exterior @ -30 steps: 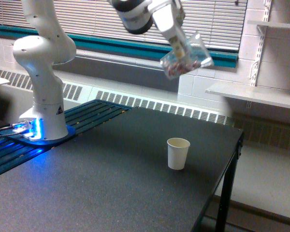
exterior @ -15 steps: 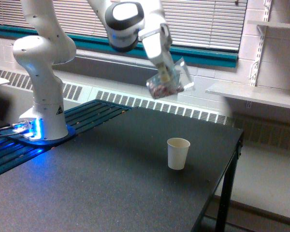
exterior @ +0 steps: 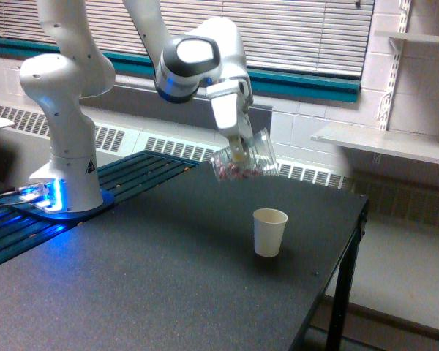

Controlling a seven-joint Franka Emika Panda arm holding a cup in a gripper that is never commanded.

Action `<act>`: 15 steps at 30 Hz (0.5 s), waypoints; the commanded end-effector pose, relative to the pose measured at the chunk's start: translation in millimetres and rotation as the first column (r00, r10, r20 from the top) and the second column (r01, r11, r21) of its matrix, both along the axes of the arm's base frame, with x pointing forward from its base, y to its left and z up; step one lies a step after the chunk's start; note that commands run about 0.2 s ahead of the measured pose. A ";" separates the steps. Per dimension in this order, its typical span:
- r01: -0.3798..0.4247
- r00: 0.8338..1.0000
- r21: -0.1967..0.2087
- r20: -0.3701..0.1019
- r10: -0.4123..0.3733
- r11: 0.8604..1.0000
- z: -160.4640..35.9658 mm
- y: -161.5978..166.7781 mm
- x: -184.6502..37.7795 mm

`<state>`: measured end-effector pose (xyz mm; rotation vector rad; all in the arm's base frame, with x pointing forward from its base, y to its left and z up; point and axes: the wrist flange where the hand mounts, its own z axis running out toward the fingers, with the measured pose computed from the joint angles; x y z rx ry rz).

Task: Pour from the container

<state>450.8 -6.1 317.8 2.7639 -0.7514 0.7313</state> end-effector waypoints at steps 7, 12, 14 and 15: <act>0.003 0.999 0.004 -0.039 -0.003 1.000 -33.1 27.7 -4.2; -0.009 0.997 -0.009 -0.075 0.009 1.000 -49.1 34.1 -6.0; -0.016 0.996 -0.016 -0.084 0.015 1.000 -53.4 36.8 -5.2; -0.021 0.996 -0.018 -0.090 0.019 1.000 -55.4 38.2 -4.6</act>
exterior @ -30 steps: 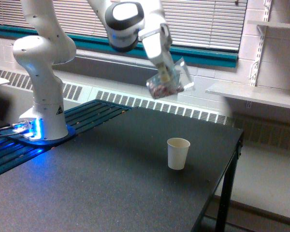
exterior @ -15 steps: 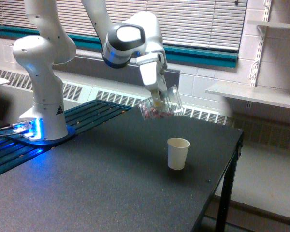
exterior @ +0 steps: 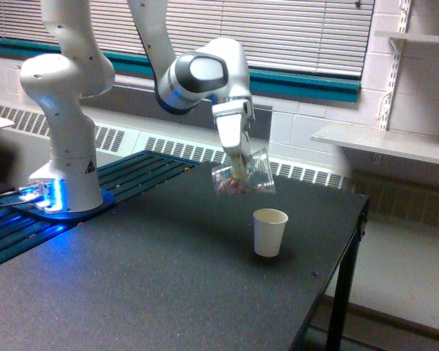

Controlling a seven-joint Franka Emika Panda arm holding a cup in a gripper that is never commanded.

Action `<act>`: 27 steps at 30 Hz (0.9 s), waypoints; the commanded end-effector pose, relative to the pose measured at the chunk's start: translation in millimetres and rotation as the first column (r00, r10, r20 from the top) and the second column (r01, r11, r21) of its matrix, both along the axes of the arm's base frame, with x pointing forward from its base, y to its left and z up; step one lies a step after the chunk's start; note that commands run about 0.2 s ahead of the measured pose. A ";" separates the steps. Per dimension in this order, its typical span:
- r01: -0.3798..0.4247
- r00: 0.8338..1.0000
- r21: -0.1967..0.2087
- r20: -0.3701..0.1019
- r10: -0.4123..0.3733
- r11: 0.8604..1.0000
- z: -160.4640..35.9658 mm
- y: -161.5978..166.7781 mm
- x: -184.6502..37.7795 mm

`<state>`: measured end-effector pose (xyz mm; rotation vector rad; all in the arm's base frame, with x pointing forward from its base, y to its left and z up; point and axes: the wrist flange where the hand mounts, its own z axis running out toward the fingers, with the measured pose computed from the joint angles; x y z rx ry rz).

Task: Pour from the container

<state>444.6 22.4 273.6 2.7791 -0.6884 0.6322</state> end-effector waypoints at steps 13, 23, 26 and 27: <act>-0.049 0.997 -0.068 -0.056 0.045 0.997 -19.7 33.6 16.0; -0.088 0.993 -0.123 -0.086 0.078 0.989 -23.6 47.3 20.5; -0.091 0.993 -0.128 -0.088 0.080 0.988 -24.6 46.7 20.3; -0.092 0.993 -0.133 -0.090 0.081 0.987 -24.8 46.5 20.1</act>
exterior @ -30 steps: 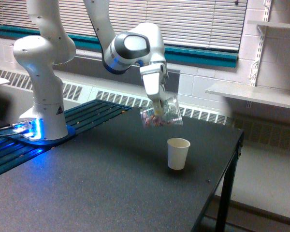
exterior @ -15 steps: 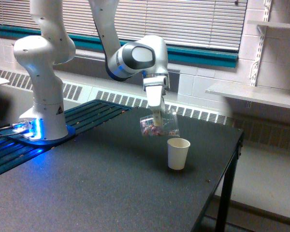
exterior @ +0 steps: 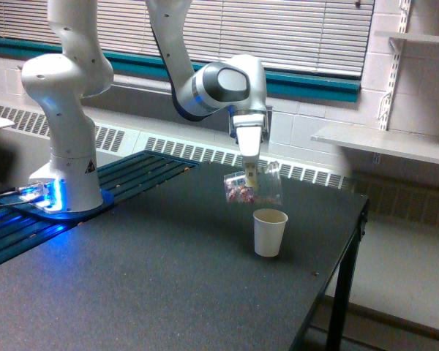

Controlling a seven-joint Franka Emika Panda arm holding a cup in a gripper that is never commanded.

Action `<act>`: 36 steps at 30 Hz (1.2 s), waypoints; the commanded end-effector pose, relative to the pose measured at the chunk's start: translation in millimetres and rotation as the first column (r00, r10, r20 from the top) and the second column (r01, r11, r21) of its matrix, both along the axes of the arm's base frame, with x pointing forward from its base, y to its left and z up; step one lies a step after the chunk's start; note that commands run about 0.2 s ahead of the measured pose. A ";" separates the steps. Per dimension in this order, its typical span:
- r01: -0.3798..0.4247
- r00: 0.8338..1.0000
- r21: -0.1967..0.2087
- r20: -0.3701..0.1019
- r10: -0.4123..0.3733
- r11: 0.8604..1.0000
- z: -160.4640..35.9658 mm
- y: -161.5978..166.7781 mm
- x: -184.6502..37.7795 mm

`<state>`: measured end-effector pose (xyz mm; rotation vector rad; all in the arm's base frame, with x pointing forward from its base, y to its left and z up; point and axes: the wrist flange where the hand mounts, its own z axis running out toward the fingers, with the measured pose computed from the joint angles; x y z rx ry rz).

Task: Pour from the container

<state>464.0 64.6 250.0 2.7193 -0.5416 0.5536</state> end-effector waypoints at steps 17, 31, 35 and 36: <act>-0.013 1.000 -0.071 -0.004 0.013 0.997 5.6 -14.1 0.6; -0.029 0.999 -0.105 -0.042 0.024 0.994 -5.7 -16.7 -7.1; -0.028 0.998 -0.111 -0.054 0.023 0.993 -10.6 -19.3 -9.9; -0.027 0.998 -0.110 -0.056 0.021 0.994 -11.6 -20.8 -10.6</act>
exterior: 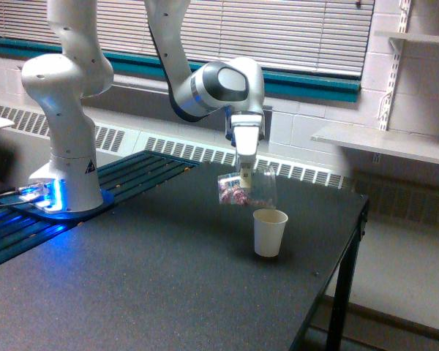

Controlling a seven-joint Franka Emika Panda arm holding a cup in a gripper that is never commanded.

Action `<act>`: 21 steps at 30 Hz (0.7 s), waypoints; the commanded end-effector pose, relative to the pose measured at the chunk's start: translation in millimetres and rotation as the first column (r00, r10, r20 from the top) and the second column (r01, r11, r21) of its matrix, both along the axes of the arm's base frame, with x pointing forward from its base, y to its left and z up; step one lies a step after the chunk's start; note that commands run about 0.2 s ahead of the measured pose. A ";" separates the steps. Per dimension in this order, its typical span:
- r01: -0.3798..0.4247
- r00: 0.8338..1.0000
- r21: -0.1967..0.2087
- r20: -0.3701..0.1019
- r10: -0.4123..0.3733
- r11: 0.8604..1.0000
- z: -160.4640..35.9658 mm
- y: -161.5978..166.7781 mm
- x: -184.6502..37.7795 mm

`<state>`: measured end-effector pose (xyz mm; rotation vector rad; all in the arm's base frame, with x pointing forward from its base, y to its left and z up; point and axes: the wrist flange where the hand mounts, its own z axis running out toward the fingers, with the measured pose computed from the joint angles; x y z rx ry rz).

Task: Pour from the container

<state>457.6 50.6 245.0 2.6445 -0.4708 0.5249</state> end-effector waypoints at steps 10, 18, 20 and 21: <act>0.006 0.999 -0.039 -0.039 -0.008 0.999 -10.7 -15.1 -7.5; -0.037 0.997 -0.071 -0.063 0.032 0.997 -10.0 -2.8 -2.1; -0.050 0.997 -0.082 -0.069 0.044 0.995 -10.3 1.0 -1.0; -0.055 0.996 -0.085 -0.072 0.049 0.995 -10.5 2.5 -0.6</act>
